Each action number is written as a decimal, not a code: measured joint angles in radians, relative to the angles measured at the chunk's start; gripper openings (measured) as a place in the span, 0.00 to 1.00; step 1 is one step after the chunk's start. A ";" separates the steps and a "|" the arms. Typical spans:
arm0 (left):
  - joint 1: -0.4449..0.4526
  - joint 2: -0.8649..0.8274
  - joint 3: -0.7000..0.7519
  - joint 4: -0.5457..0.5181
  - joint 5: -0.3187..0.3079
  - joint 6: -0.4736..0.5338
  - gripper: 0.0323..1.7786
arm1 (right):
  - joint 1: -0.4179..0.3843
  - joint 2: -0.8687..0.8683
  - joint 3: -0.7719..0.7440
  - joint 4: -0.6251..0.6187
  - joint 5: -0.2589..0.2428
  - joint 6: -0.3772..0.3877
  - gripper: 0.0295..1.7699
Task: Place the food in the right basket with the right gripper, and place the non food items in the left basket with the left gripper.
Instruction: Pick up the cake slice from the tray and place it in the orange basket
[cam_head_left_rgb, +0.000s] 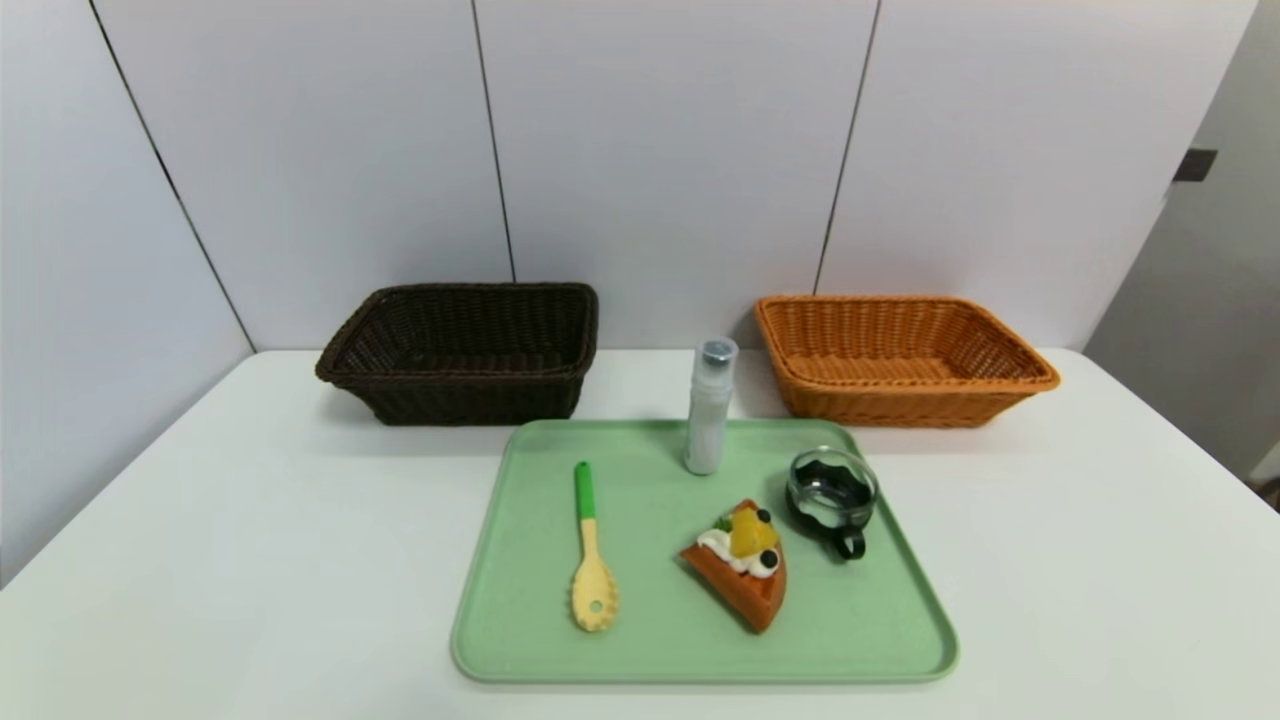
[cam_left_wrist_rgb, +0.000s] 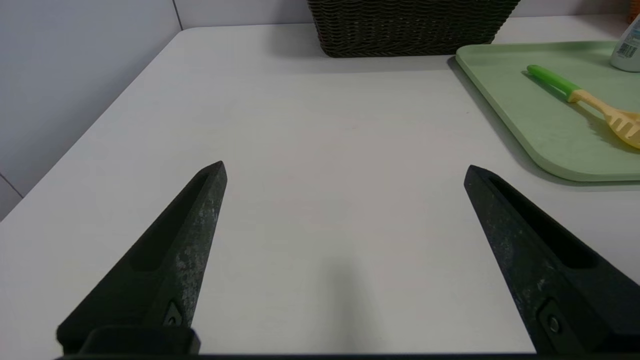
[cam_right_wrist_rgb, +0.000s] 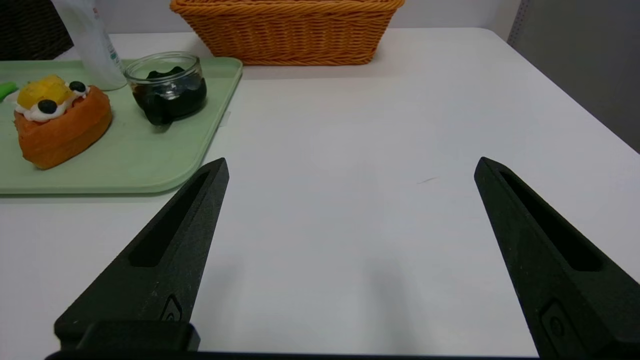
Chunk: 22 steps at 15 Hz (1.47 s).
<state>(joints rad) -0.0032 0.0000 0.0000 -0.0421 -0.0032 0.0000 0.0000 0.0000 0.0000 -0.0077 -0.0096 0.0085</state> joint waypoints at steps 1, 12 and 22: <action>0.000 0.000 0.000 0.000 0.000 0.000 0.95 | 0.000 0.000 0.000 0.000 0.000 0.001 0.96; 0.000 0.042 -0.267 0.223 -0.094 0.004 0.95 | -0.002 0.110 -0.325 0.213 -0.003 -0.014 0.96; -0.007 0.728 -0.961 0.365 -0.140 -0.004 0.95 | 0.037 0.880 -1.365 0.580 0.123 0.063 0.96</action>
<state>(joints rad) -0.0104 0.7283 -0.9606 0.3232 -0.1436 -0.0036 0.0368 0.8798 -1.3653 0.5728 0.1134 0.0711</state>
